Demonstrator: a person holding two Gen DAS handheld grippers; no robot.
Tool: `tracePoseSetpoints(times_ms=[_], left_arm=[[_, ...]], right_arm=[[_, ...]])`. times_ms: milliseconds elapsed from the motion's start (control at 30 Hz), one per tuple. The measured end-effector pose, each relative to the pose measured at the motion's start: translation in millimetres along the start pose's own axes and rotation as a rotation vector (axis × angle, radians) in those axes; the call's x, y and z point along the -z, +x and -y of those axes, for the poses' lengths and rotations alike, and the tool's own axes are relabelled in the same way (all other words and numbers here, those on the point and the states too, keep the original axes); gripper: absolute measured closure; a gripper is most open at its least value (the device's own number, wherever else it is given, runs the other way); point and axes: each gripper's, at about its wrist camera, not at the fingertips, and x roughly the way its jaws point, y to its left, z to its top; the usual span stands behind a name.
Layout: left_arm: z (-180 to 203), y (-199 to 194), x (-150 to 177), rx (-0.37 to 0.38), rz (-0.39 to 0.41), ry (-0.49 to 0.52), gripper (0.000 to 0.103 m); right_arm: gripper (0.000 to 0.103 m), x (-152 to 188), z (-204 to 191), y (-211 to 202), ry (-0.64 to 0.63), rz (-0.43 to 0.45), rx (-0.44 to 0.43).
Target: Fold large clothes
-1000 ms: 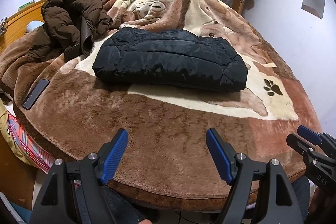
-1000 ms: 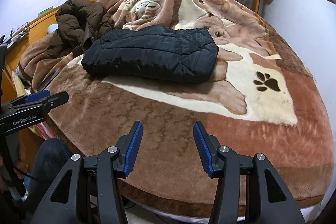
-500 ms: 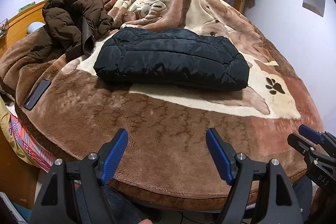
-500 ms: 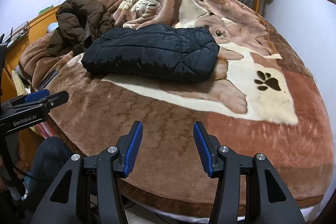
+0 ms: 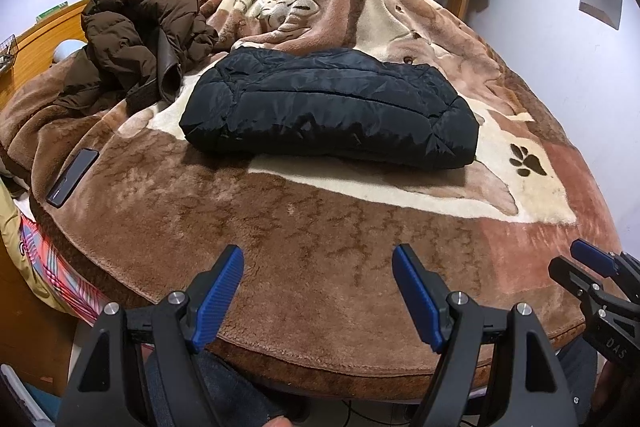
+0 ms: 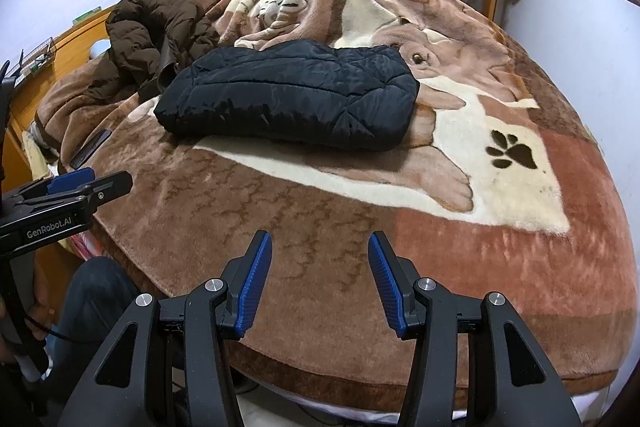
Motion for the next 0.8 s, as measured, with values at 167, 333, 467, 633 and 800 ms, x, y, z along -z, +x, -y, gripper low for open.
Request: tracePoseSetpoints(times_ms=[167,333,467,633,800], left_arm=[[0.2,0.0,0.3,-0.006,0.002,0.000,0.025],[-0.6,0.1,0.1,-0.002,0.000,-0.004,0.025],[0.9,-0.6,1.4,-0.004,-0.002,-0.013,0.025],[0.5,-1.0,1.7,-0.005,-0.003,-0.012,0.025],[2.1,-1.8,1.7,-0.007,-0.002,-0.014,0.025]], right_arm=[[0.052,0.1,-0.8,0.1,-0.001,0.001,0.000],[0.052,1.1,-0.3,0.3,-0.004,0.002,0.001],[0.052,0.4,-1.3,0.0,-0.004,0.000,0.001],[0.052,0.3,-2.2,-0.3,-0.004,0.001,0.002],[0.052,0.8,-2.0,-0.5,-0.005,-0.001,0.003]])
